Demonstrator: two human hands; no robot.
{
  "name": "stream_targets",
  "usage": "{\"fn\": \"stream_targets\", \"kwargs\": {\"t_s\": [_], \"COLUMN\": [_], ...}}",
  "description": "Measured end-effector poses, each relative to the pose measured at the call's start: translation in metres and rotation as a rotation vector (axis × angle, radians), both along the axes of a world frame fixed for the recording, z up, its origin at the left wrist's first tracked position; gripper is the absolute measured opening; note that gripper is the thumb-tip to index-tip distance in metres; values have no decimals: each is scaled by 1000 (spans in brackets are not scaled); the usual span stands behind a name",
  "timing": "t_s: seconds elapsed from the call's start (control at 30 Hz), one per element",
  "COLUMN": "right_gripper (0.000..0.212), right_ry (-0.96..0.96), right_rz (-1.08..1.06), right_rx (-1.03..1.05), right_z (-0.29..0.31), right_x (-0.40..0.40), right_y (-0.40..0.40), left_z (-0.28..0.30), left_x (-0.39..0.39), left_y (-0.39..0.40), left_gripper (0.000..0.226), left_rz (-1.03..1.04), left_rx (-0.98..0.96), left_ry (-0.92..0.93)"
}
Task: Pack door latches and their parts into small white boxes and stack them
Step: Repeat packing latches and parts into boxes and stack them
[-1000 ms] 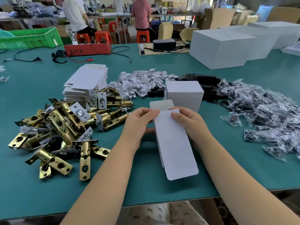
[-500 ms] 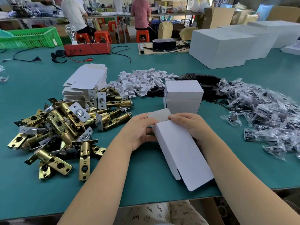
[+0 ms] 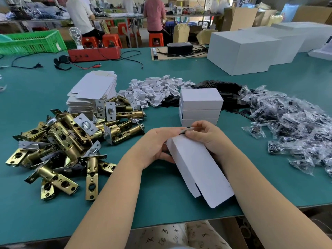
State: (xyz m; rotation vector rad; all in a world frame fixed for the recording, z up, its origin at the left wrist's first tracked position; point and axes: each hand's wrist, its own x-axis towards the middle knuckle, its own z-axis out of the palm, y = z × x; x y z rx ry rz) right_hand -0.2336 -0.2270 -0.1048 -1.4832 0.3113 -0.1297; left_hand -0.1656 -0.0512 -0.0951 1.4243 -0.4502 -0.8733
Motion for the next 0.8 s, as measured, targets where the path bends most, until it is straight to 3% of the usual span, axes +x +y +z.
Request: {"fn": "stream_targets", "kwargs": {"t_s": [0.1,0.2,0.3,0.33,0.4,0.6,0.73,0.8], "right_gripper": [19,43,22,22,43,35,8,5], "right_ry": [48,-9,-157,-196,-273,-368,-269,-229], "right_rz": [72,76,117,122,121,71,-125,-187], "right_rx": [101,345,229,218,237,402,278,274], "right_z": [3,2,-3,-5,-6,1,-3,-5], "right_x": [2,2,0,0,0,2,6,8], "right_y": [-3,-8,-6,-5,-1,-1,2,0], "left_z": [0,4,5,5,5,2,1,0], "left_x": [2,8,13,13,11,13,8,5], "left_y": [3,7,7,6,4,4,-2,-5], "left_gripper": [26,51,74,73,66,61,58,57], "left_rz": [92,284,468,501,552,627,531,499], "left_rx": [-53,-360,-577,-603,-643,-606,-448,-377], "left_ry": [91,277,316,318,328,233,134,56]}}
